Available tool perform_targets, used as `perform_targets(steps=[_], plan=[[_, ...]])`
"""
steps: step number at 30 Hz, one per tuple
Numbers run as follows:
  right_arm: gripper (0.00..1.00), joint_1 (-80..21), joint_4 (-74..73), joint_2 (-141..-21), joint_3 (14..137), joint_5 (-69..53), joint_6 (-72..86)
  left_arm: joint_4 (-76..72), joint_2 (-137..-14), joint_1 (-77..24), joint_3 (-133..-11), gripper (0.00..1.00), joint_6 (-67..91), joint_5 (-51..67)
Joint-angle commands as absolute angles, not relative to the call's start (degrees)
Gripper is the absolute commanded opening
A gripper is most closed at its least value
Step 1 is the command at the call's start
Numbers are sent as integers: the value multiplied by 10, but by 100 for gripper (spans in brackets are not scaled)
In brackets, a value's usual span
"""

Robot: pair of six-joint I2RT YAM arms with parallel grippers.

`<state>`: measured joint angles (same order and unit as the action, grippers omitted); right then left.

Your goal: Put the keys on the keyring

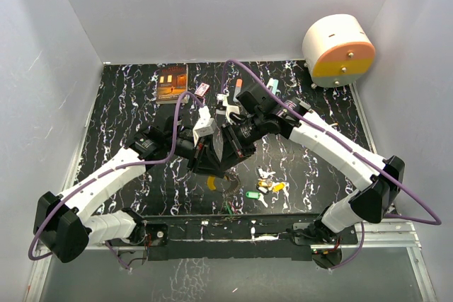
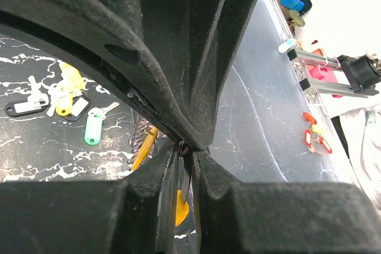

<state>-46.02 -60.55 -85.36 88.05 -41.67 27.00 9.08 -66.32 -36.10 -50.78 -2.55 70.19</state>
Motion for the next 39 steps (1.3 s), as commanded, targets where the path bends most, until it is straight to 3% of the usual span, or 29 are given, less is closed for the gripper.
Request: perform_targets(steps=[1,12,20,24,31,39], plan=[[8,-466,-555,-850,903,-433,276,61,-661,-374,-514,2,-30,743],[8,-463,-537,-834,902,-416,268,22,-662,-374,-511,0,13,743],[29,-429,-539,-790,917,-353,247,30,-654,-374,-503,0,24,715],[32,-414,-540,-772,913,-330,239,97,-653,-374,-521,0,-43,695],[53,-399,-558,-728,885,-213,214,179,-654,-374,-553,0,-132,667],[56,-397,-542,-660,728,-89,226,44,-634,-365,-492,0,9,657]])
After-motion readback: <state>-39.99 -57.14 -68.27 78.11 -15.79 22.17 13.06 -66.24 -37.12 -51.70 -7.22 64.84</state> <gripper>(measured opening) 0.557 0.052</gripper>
